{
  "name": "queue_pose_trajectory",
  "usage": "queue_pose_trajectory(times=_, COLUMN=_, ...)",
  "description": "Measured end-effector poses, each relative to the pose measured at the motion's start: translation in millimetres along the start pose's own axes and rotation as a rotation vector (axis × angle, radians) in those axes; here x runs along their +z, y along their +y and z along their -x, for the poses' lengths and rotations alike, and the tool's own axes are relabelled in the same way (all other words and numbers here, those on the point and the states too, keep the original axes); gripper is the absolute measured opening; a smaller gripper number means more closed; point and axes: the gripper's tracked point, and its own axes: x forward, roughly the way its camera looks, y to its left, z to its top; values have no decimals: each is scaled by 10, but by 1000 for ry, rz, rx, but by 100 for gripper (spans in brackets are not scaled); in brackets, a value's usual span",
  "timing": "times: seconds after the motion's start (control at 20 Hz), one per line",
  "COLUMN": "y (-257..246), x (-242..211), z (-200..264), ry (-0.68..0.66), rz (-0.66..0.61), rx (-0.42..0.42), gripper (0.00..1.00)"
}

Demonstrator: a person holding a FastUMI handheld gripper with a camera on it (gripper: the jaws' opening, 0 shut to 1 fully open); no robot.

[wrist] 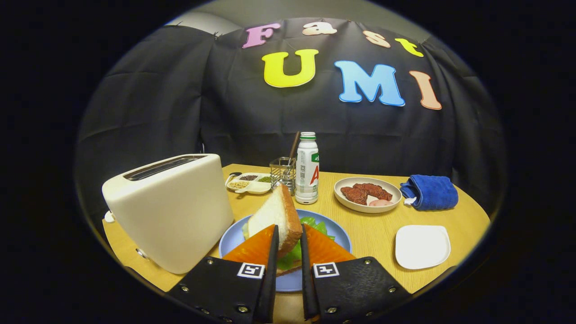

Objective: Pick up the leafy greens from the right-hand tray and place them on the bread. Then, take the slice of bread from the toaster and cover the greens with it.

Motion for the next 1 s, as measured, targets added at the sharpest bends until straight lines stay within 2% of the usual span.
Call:
queue_pose_trajectory(times=0.15, y=-70, x=-88, z=-39, ry=27, rz=15, rx=-9, gripper=37)
queue_pose_trajectory(times=0.55, y=-303, x=-72, z=-58, ry=28, rz=-1, rx=-48, gripper=43)
queue_pose_trajectory(times=1.0, y=-967, x=600, z=512, ry=-204, rz=-60, rx=-87, gripper=43)
